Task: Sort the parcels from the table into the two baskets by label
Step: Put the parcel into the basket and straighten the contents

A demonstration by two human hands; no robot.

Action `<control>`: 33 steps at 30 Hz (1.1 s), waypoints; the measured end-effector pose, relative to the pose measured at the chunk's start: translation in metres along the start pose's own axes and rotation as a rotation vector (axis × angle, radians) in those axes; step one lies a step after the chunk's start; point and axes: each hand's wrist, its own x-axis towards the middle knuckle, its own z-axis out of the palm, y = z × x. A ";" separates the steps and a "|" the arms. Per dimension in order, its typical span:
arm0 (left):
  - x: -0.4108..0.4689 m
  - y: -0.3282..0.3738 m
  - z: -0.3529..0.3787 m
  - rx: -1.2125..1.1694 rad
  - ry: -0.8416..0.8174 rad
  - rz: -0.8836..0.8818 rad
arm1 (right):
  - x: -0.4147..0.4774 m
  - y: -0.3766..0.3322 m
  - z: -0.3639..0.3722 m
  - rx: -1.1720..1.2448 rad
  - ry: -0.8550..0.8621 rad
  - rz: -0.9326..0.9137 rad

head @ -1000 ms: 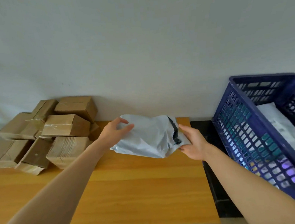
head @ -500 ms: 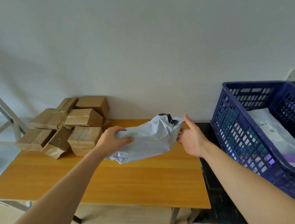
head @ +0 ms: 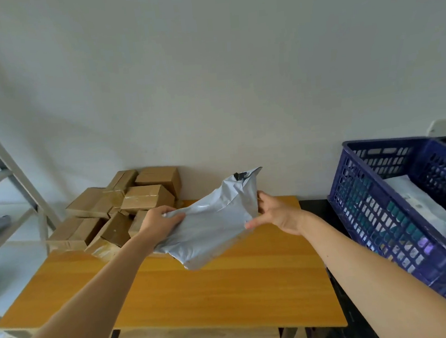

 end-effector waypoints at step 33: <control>0.005 -0.015 0.003 0.118 -0.461 -0.066 | 0.036 -0.027 0.029 -0.240 0.396 -0.151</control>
